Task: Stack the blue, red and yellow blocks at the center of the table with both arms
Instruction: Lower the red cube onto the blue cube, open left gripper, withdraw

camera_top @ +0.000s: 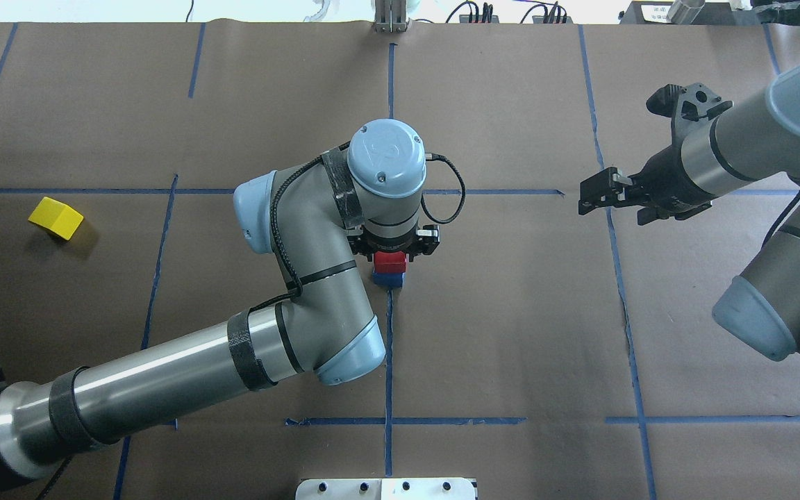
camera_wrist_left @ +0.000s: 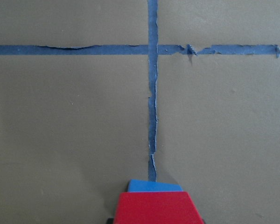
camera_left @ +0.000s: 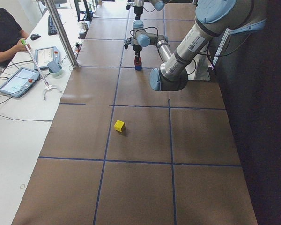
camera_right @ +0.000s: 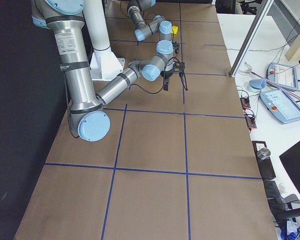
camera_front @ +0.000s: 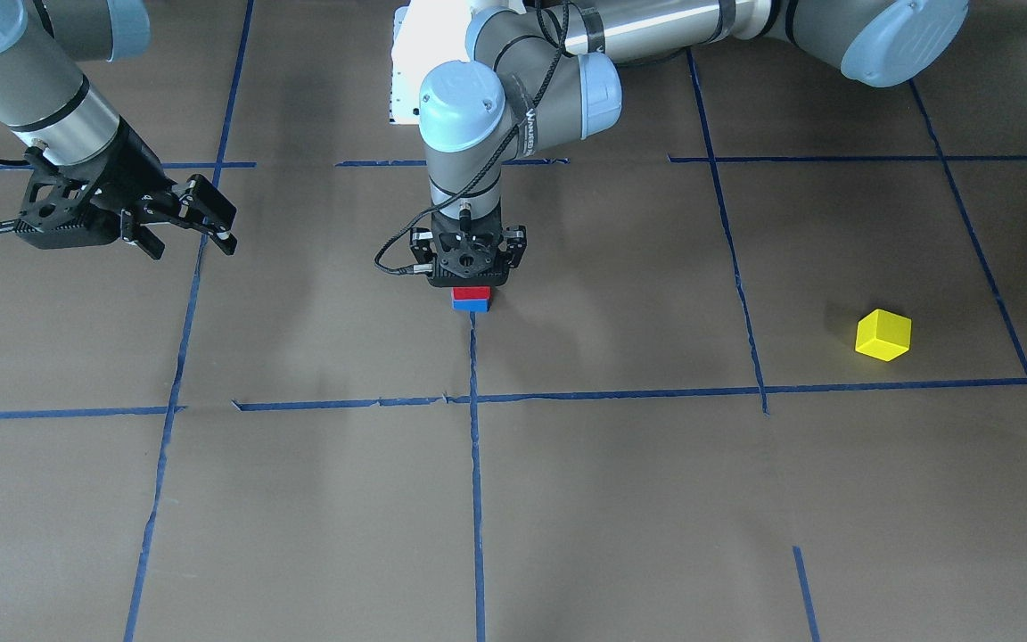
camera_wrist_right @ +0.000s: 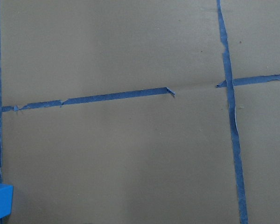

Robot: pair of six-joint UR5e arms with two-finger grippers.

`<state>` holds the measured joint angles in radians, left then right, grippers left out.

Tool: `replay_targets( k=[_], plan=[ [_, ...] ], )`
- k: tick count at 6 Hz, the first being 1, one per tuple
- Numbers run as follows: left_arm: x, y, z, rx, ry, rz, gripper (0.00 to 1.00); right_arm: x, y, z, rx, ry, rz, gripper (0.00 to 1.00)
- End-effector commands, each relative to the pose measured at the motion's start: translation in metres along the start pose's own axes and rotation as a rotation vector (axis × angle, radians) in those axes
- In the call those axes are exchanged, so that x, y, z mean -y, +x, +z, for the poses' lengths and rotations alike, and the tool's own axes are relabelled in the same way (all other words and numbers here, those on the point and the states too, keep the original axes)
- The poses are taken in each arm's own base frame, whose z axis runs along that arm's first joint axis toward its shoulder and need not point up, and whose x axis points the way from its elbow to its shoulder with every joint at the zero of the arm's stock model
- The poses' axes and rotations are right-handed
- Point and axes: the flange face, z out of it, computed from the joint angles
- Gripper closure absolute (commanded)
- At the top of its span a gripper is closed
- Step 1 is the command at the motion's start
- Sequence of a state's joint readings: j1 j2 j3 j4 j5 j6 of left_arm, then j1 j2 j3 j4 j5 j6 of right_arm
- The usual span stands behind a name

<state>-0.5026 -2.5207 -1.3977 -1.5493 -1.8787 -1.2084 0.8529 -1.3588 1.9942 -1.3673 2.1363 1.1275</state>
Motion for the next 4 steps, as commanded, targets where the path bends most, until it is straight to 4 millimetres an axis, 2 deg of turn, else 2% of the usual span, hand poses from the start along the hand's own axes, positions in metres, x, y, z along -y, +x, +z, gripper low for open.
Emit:
replay_targets(
  k=[1,2,3,4],
  plan=[
    [-0.002,0.003,-0.006,-0.012,0.003,0.004,0.00,0.000,-0.002,-0.001,0.004,0.001,-0.003,0.00],
    [-0.005,0.000,-0.028,-0.041,0.016,0.010,0.00,0.000,-0.001,0.000,0.002,0.000,-0.001,0.00],
    [-0.013,-0.041,-0.062,-0.065,0.043,0.003,0.00,0.000,-0.001,0.000,0.002,0.000,-0.001,0.00],
    [-0.017,-0.105,-0.080,-0.075,0.074,-0.015,0.00,0.001,-0.001,-0.001,0.002,0.003,-0.001,0.00]
  ],
)
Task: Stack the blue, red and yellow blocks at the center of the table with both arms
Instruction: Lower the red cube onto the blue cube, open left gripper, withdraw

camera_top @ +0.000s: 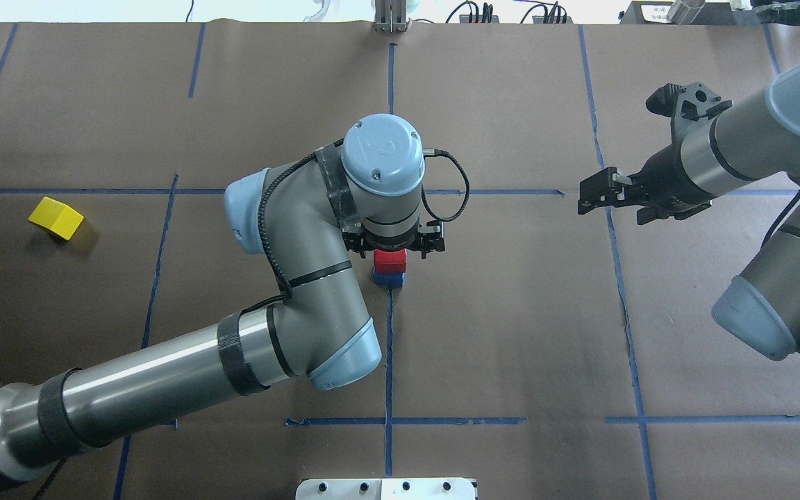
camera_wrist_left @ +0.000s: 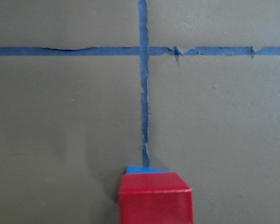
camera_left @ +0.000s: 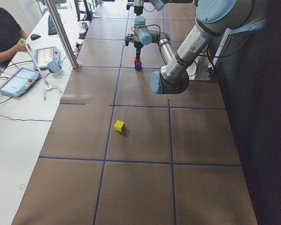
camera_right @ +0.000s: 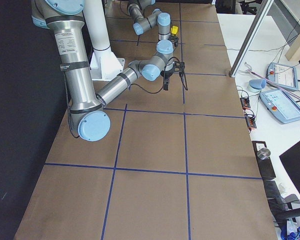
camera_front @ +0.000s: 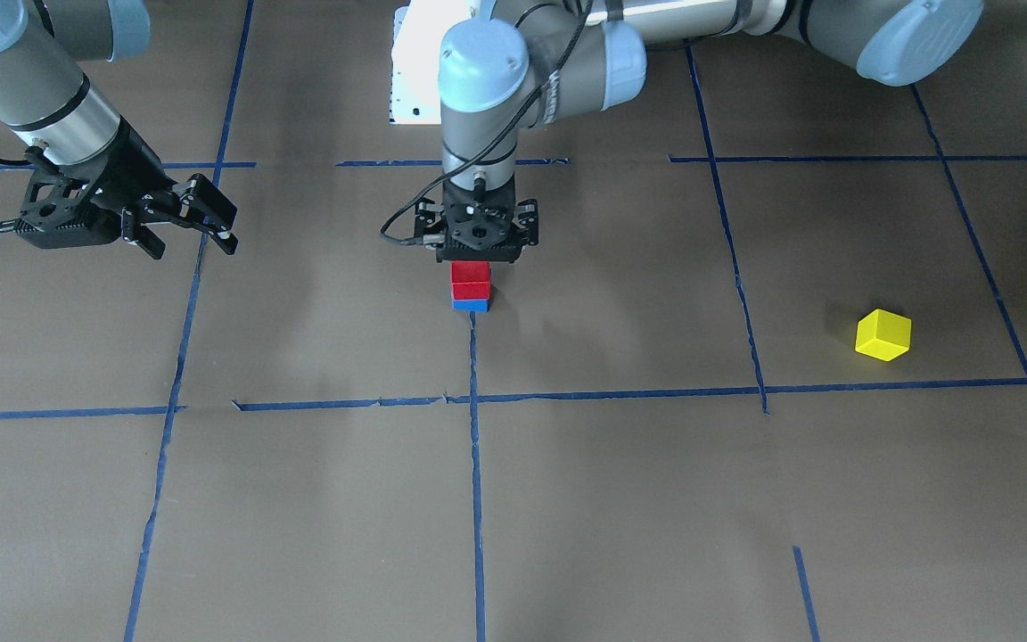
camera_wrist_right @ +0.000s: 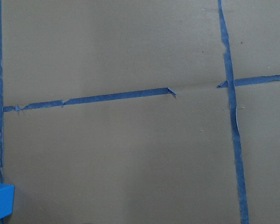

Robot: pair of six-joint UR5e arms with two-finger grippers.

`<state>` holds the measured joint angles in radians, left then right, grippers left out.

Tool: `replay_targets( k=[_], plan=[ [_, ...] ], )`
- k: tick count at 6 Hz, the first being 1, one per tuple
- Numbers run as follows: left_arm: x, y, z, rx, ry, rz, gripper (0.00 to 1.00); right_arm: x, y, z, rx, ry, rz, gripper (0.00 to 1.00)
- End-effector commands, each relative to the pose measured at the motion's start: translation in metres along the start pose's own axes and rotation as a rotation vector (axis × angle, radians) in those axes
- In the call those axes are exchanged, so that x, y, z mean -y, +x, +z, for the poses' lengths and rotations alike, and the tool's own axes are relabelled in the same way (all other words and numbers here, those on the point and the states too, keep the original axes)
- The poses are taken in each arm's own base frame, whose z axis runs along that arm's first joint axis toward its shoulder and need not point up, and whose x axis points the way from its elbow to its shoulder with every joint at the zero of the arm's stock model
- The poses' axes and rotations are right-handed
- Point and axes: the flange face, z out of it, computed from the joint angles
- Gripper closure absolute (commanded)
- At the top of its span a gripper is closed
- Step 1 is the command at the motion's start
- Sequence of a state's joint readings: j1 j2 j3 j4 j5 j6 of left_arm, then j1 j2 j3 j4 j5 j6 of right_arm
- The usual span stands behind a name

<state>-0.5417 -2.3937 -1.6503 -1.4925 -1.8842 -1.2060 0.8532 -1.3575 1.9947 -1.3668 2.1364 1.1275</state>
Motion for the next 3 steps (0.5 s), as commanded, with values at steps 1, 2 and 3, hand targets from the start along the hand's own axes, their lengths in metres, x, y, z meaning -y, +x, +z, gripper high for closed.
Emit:
replay_targets(
  k=[1,2,3],
  plan=[
    [-0.008,-0.103,-0.037,-0.008,0.049,0.089,0.00,0.001,0.002,-0.003,0.001,0.005,0.003,0.00],
    [-0.012,-0.181,-0.047,0.042,0.064,0.224,0.00,-0.002,0.008,-0.002,-0.006,-0.001,0.007,0.00],
    [-0.006,-0.255,-0.049,0.104,0.073,0.318,0.00,-0.001,0.010,-0.001,-0.009,-0.002,0.006,0.00]
  ],
)
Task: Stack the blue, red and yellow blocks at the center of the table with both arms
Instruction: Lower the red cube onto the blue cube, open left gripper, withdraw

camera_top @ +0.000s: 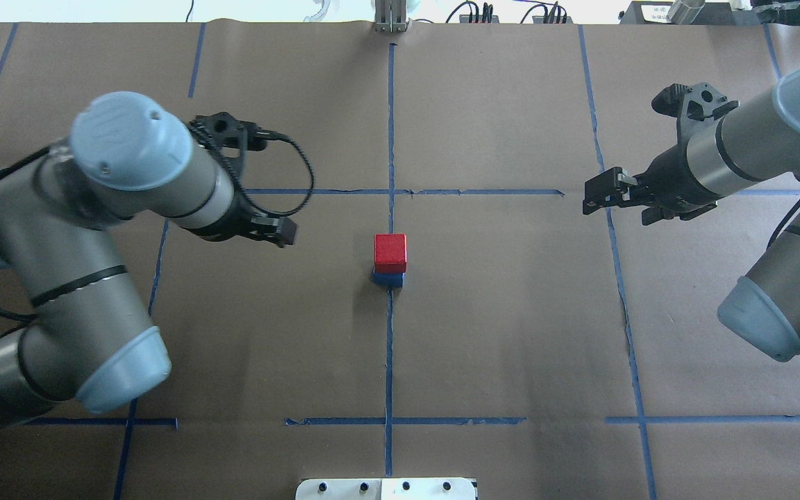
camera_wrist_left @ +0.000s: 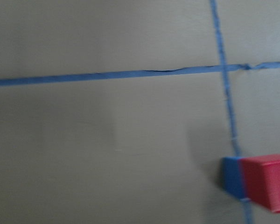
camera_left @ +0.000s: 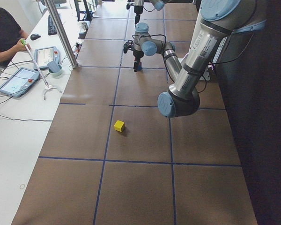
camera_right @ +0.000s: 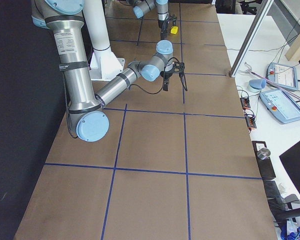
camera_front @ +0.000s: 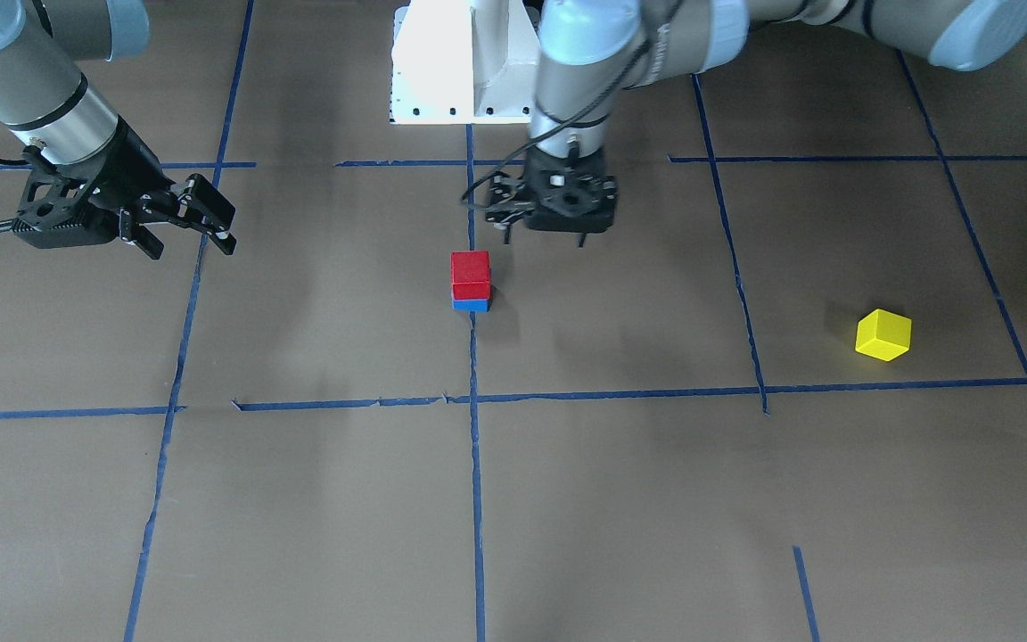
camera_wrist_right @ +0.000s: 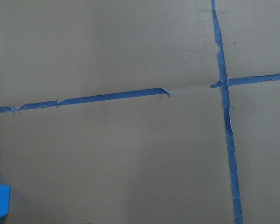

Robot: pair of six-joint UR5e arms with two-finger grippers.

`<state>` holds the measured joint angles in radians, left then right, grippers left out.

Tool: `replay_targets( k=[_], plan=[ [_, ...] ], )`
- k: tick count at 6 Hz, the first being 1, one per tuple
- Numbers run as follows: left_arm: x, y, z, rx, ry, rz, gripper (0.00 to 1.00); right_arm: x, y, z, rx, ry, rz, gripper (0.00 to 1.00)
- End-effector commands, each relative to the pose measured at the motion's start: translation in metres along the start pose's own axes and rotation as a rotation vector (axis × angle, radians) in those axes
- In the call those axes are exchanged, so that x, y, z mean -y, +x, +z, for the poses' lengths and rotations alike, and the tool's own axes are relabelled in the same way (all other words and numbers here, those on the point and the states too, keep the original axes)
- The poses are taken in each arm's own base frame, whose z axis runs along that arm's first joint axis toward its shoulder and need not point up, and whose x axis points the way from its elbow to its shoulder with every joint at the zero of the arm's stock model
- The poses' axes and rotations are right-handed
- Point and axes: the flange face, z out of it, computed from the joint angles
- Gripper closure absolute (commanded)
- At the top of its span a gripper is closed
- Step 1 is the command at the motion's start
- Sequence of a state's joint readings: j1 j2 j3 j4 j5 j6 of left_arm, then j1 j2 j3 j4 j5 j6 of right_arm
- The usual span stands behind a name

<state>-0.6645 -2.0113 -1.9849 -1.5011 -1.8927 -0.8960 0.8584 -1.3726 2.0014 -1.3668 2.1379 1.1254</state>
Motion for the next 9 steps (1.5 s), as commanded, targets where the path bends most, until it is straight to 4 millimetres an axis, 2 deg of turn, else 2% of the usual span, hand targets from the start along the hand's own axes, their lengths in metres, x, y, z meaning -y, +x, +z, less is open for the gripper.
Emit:
replay_targets(
  k=[1,2,3,4,5,6,7,9],
  plan=[
    [-0.022,-0.139,0.006,0.078,-0.006,0.171,0.00,-0.001,0.004,0.002,-0.006,-0.003,0.001,0.00],
    [-0.018,-0.200,0.021,0.064,-0.026,0.218,0.00,0.000,0.005,0.003,-0.010,-0.001,0.003,0.00],
    [-0.012,-0.237,0.050,0.074,-0.041,0.242,0.00,-0.001,0.004,0.003,-0.011,-0.001,0.002,0.00],
    [-0.003,-0.283,0.078,0.094,-0.033,0.255,0.00,-0.001,0.004,0.005,-0.012,-0.003,0.002,0.00],
    [0.002,-0.313,0.094,0.093,-0.031,0.227,0.00,-0.002,0.003,0.004,-0.010,-0.001,-0.001,0.00],
    [0.009,-0.333,0.077,0.035,-0.040,0.187,0.00,-0.002,0.003,0.004,-0.009,-0.001,-0.002,0.00],
    [0.007,-0.353,0.096,0.051,-0.074,0.163,0.00,-0.002,0.001,0.003,-0.007,0.000,-0.002,0.00],
    [0.005,-0.355,0.107,-0.002,-0.123,0.132,0.00,-0.002,0.001,0.002,-0.005,-0.001,-0.003,0.00]
  ],
)
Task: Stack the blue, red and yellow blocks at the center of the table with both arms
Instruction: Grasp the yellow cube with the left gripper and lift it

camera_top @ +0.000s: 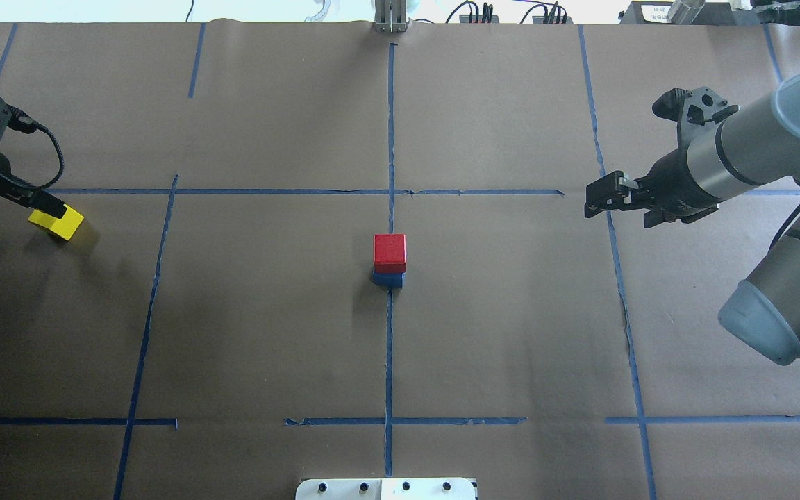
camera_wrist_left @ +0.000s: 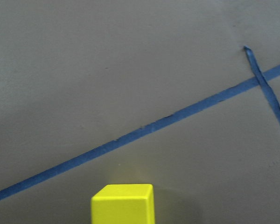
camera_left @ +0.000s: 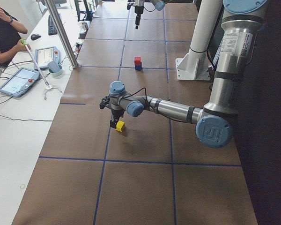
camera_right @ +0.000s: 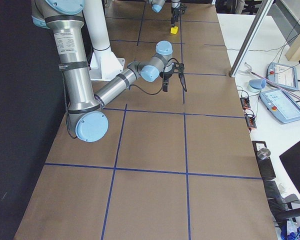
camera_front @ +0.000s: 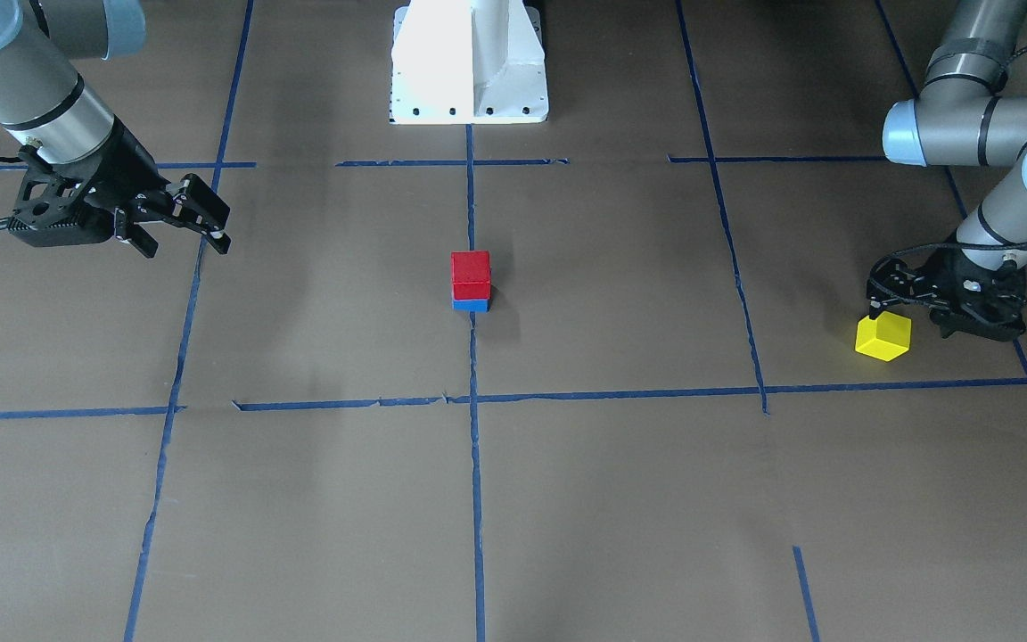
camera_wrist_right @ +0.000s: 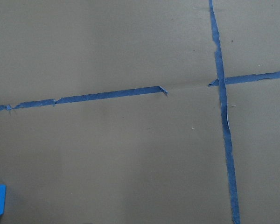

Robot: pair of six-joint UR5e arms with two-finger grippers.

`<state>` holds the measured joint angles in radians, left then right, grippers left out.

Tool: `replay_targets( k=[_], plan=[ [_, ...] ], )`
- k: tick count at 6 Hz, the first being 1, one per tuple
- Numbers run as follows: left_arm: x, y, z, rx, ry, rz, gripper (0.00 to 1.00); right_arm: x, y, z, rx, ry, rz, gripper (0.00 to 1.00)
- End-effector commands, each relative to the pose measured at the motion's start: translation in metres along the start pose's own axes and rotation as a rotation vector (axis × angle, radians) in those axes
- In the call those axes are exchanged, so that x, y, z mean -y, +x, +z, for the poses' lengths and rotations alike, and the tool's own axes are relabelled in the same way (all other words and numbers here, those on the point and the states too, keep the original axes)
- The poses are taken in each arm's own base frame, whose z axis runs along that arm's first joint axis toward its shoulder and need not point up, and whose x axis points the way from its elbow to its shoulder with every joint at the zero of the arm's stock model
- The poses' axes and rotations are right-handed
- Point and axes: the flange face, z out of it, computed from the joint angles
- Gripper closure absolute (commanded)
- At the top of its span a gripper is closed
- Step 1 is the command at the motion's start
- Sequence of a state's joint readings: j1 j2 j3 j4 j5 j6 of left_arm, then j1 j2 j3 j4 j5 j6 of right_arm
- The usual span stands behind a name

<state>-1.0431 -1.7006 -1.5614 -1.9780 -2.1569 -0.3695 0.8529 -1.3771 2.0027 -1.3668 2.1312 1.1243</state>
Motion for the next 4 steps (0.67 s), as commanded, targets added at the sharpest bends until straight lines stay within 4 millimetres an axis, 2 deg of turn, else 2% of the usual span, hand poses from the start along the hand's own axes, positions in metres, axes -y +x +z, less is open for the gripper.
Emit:
replay_targets(
  k=[1,4],
  plan=[
    [-0.002,0.002,0.006,-0.065,-0.038,-0.012,0.00,0.000,-0.001,0.000,0.002,0.000,-0.001,0.00],
    [0.008,0.000,0.017,-0.067,-0.048,-0.012,0.00,-0.001,0.000,-0.001,0.002,0.000,-0.001,0.00]
  ],
)
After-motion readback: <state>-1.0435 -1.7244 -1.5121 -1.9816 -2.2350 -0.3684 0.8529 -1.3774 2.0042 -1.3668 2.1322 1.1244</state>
